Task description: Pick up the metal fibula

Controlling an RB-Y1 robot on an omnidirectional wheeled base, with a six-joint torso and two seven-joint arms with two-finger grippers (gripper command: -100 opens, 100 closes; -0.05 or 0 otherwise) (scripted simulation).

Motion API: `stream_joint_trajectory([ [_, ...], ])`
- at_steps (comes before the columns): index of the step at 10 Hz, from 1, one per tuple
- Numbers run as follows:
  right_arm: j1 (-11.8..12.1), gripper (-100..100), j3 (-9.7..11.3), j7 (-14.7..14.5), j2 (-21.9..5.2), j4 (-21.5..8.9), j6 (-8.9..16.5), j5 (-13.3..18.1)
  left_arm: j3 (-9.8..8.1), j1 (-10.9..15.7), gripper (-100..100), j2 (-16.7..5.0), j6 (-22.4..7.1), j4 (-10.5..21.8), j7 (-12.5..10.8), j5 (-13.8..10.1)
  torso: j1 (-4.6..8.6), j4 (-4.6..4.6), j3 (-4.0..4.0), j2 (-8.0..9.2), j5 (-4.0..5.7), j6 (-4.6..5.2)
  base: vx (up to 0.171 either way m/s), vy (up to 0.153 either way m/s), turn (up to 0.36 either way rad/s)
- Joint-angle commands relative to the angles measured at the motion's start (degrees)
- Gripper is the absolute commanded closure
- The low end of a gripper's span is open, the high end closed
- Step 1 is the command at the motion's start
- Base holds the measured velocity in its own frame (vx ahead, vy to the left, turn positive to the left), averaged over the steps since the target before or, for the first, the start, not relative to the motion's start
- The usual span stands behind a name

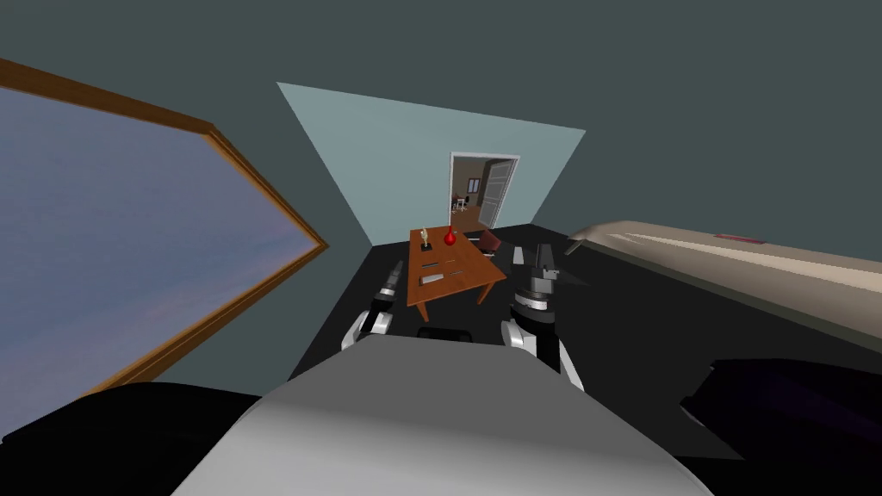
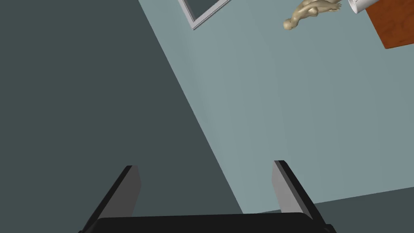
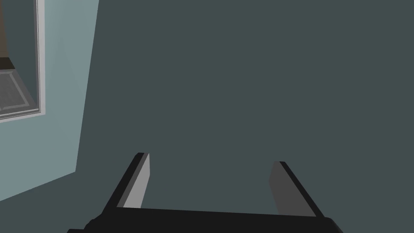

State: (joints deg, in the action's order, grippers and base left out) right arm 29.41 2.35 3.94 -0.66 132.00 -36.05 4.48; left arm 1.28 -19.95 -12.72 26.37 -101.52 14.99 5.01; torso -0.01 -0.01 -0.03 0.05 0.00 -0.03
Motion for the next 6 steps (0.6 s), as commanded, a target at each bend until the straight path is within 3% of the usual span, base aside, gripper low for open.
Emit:
stream_joint_trajectory([
  [1, 0.0, 0, 0.0, 0.0, 0.0, 0.0, 0.0, 0.0, -0.18, 0.8, -100, -0.7, -0.8, 2.86, 0.51, -0.15, 0.0, 0.0, 0.0, 0.0, 0.0, 0.0, -0.013, -0.012, -0.184],
  [6, -0.01, 0, 0.0, 0.0, 0.0, 0.0, 0.0, 0.0, -0.49, 2.76, -100, -2.59, -3.11, 10.82, 1.99, -0.47, 0.04, -0.01, -0.01, 0.03, 0.01, 0.02, -0.018, -0.013, -0.183],
])
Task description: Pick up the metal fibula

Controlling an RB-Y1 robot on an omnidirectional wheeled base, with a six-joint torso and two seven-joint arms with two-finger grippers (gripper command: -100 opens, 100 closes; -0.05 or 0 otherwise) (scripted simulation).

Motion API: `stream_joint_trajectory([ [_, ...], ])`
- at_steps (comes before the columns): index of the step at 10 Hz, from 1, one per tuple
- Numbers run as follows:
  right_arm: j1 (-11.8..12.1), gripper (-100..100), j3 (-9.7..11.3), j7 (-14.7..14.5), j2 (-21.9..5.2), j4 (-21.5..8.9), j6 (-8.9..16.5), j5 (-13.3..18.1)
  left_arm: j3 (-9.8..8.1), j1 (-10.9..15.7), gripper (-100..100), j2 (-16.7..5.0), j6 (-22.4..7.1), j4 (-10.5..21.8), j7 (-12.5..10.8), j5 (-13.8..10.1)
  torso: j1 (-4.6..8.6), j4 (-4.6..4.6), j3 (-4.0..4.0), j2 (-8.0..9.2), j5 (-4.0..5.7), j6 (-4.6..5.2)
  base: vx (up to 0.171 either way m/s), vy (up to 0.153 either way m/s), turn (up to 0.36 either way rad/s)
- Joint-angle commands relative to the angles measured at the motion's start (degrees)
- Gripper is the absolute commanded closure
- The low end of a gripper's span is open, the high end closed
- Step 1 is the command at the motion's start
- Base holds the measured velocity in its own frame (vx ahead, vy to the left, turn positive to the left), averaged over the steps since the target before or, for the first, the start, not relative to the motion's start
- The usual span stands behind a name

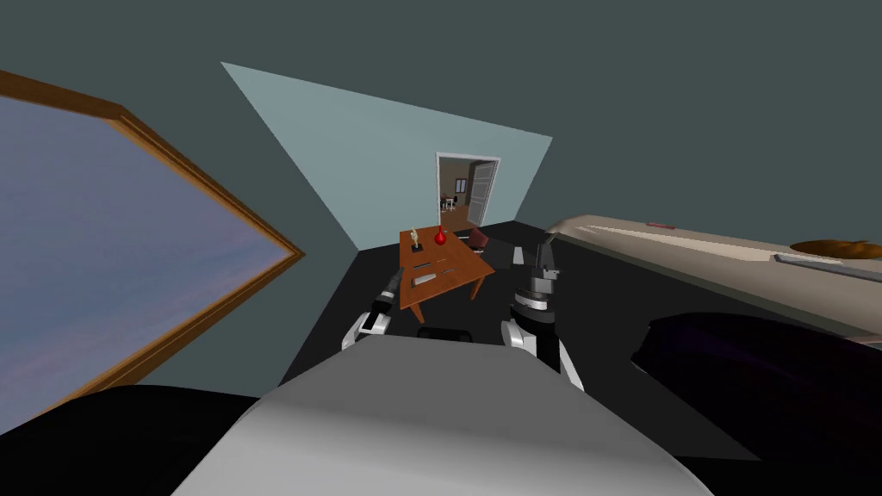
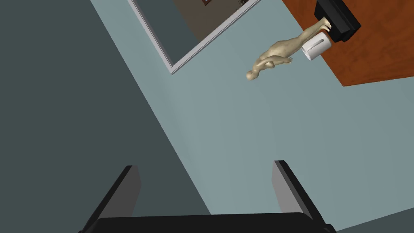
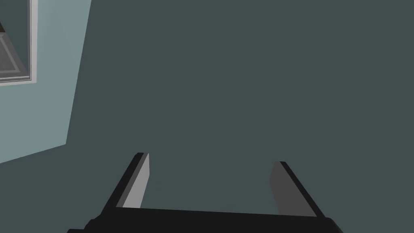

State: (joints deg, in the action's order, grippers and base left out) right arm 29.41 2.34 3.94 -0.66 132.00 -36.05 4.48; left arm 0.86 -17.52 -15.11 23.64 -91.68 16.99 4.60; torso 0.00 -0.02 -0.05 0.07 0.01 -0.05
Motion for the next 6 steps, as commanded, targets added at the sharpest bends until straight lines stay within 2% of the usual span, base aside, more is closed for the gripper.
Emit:
stream_joint_trajectory([
  [1, 0.0, 0, 0.0, 0.0, 0.0, 0.0, 0.0, 0.0, -0.18, 1.03, -100, -0.92, -1.18, 2.86, 0.48, -0.17, 0.0, 0.0, 0.0, 0.0, 0.0, 0.0, -0.016, -0.015, -0.189],
  [6, -0.01, 0, 0.0, 0.0, 0.0, 0.0, 0.0, 0.0, -0.4, 2.49, -100, -2.49, -2.84, 9.4, 1.45, -0.4, 0.01, 0.0, 0.01, -0.02, 0.0, 0.03, -0.01, -0.012, -0.135],
])
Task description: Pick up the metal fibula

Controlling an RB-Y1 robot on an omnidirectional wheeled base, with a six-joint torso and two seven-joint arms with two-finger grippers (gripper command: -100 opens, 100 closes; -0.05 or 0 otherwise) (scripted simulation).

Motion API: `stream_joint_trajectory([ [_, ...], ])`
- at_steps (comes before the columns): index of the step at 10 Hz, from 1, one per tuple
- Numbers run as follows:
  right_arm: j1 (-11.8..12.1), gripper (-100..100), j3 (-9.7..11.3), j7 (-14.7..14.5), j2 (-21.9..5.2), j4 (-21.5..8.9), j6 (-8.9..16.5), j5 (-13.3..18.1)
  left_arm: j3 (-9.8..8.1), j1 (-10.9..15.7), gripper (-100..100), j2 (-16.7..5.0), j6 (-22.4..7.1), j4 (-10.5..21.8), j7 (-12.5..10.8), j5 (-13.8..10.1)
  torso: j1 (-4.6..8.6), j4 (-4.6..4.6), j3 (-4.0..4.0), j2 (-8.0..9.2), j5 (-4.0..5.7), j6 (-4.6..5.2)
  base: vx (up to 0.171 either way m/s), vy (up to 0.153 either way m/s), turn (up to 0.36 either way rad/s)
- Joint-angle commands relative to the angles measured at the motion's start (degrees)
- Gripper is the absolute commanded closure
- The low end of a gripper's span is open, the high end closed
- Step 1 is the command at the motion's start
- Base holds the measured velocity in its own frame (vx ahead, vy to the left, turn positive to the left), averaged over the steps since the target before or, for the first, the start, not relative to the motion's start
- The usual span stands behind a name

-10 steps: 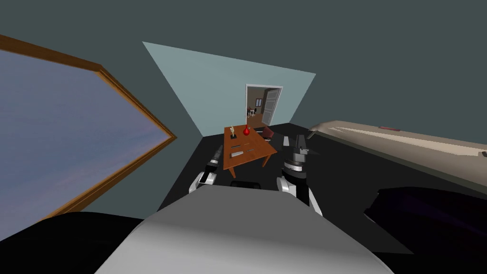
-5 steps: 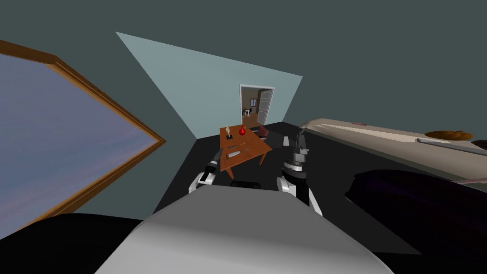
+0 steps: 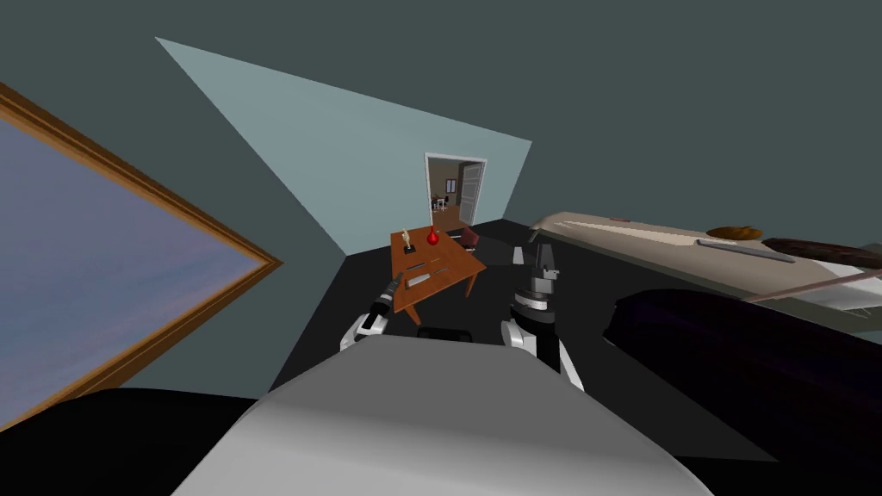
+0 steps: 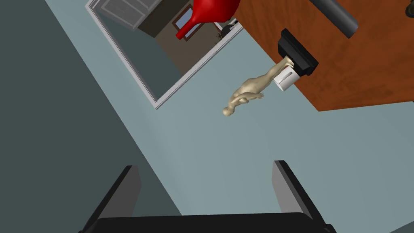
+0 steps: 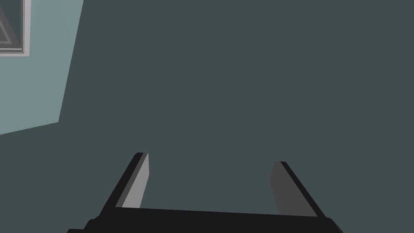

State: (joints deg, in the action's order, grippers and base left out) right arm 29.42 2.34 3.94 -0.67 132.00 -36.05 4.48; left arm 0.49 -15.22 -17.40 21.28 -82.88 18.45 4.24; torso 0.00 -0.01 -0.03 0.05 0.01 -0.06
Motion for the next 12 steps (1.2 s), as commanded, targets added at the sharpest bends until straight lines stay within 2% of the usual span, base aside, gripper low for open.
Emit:
stream_joint_trajectory([
  [1, 0.0, 0, 0.0, 0.0, 0.0, 0.0, 0.0, 0.0, -0.14, 0.95, -100, -1.03, -1.32, 2.86, 0.47, -0.17, 0.0, 0.0, 0.0, 0.0, 0.0, 0.0, -0.019, -0.019, -0.169],
  [7, 0.0, 0, 0.0, 0.0, 0.0, 0.0, 0.0, 0.0, -0.61, 4.01, -100, -4.52, -4.72, 14.69, 2.3, -0.67, 0.01, 0.0, -0.01, 0.02, 0.0, -0.02, -0.013, -0.02, -0.188],
  [8, 0.0, 0, 0.0, 0.0, 0.0, 0.0, 0.0, 0.0, -0.61, 4.01, -100, -4.52, -4.72, 15.28, 2.3, -0.67, 0.02, -0.01, -0.01, 0.02, 0.01, 0.02, -0.009, -0.012, -0.085],
  [10, 0.0, 0, 0.0, 0.0, 0.0, 0.0, 0.0, 0.0, -0.84, 5.48, -100, -6.26, -6.35, 19.5, 3.16, -0.91, 0.0, -0.01, 0.0, 0.0, 0.0, 0.02, -0.009, -0.019, -0.233],
  [12, 0.01, 0, 0.0, 0.0, 0.0, 0.0, 0.0, 0.0, -0.84, 5.48, -100, -6.26, -6.35, 20.91, 3.16, -0.91, 0.01, 0.0, -0.01, 0.01, 0.0, -0.03, -0.006, -0.011, -0.019],
])
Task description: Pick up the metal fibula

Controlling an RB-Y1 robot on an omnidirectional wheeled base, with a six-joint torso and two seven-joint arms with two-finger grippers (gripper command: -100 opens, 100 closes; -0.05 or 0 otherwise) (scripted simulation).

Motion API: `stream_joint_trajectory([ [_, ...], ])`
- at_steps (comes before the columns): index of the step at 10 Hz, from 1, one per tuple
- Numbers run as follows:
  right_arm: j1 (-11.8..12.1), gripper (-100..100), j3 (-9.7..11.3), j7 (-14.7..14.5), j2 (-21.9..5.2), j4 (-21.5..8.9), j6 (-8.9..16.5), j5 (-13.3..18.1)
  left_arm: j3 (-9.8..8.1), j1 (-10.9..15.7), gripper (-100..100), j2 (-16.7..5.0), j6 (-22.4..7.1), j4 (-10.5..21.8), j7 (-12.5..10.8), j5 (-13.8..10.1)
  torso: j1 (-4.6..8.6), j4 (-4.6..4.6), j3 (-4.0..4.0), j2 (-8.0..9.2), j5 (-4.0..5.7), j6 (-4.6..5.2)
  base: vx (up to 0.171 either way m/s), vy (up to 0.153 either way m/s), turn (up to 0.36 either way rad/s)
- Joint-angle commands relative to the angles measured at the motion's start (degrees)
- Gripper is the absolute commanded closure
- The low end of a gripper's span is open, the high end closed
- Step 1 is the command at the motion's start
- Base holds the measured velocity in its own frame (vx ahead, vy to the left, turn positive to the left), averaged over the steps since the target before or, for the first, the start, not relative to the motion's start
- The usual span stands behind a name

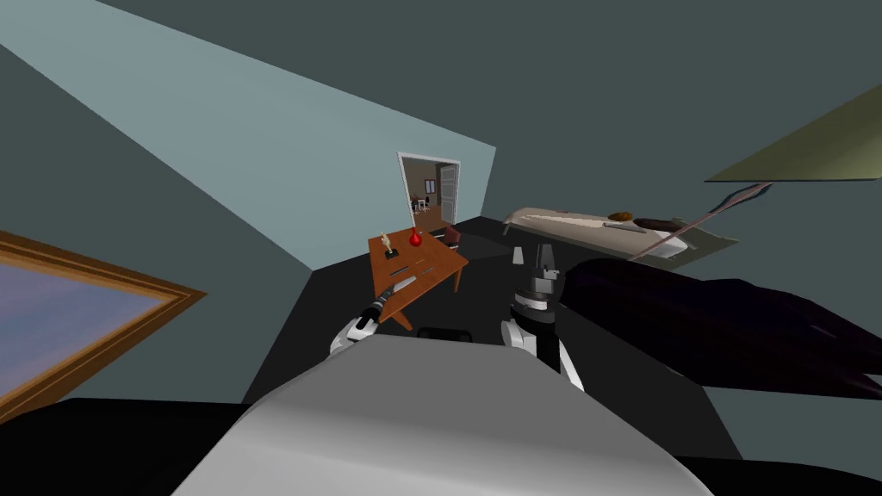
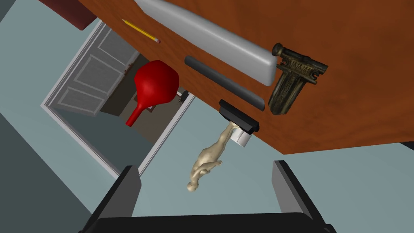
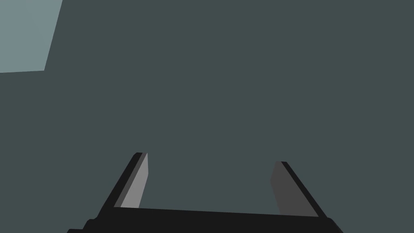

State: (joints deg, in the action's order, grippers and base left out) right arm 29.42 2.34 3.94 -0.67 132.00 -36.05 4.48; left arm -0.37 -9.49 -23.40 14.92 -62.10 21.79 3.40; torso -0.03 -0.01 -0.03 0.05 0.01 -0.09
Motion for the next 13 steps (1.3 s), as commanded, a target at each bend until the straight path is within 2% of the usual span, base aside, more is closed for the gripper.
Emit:
stream_joint_trajectory([
  [1, 0.0, 0, 0.0, 0.0, 0.0, 0.0, 0.0, 0.0, -0.07, 0.45, -100, -1.09, -0.77, 2.8, 0.23, -0.19, 0.0, 0.0, 0.0, 0.0, 0.0, 0.0, -0.003, -0.015, -0.166],
  [3, -0.01, 0, 0.01, 0.0, 0.0, 0.0, 0.0, 0.0, -0.16, 1.12, -100, -1.89, -1.5, 5.33, 0.62, -0.29, 0.05, -0.01, -0.01, 0.01, 0.01, 0.05, -0.008, -0.019, -0.184],
  [5, 0.0, 0, 0.0, 0.0, 0.0, 0.0, 0.0, 0.0, -0.3, 2.35, -100, -3.36, -2.82, 9.26, 1.33, -0.49, 0.03, 0.0, 0.0, 0.0, 0.01, 0.03, -0.001, -0.023, -0.181],
  [6, -0.01, 0, 0.0, 0.0, 0.0, 0.0, 0.0, 0.0, -0.3, 2.35, -100, -3.36, -2.82, 9.92, 1.33, -0.49, 0.05, -0.01, 0.0, -0.01, 0.01, 0.04, -0.001, -0.014, -0.079],
  [10, 0.0, 0, 0.0, 0.0, 0.0, 0.0, 0.0, 0.0, -0.41, 4.51, -100, -6.12, -5.16, 17.99, 2.64, -0.81, 0.07, 0.0, 0.01, -0.01, 0.02, 0.02, 0.0, -0.027, -0.183],
  [12, 0.0, 0, 0.0, 0.0, 0.0, 0.0, 0.0, 0.0, -0.41, 4.51, -100, -6.12, -5.16, 17.99, 2.64, -0.81, 0.06, 0.0, 0.01, -0.02, 0.02, -0.01, 0.005, -0.017, -0.032],
  [13, 0.01, 0, 0.0, 0.0, 0.0, 0.0, 0.0, 0.0, -0.38, 4.83, -100, -7.12, -5.97, 20.57, 3.05, -0.88, 0.02, 0.0, 0.01, -0.02, 0.01, -0.02, -0.006, -0.009, -0.184],
])
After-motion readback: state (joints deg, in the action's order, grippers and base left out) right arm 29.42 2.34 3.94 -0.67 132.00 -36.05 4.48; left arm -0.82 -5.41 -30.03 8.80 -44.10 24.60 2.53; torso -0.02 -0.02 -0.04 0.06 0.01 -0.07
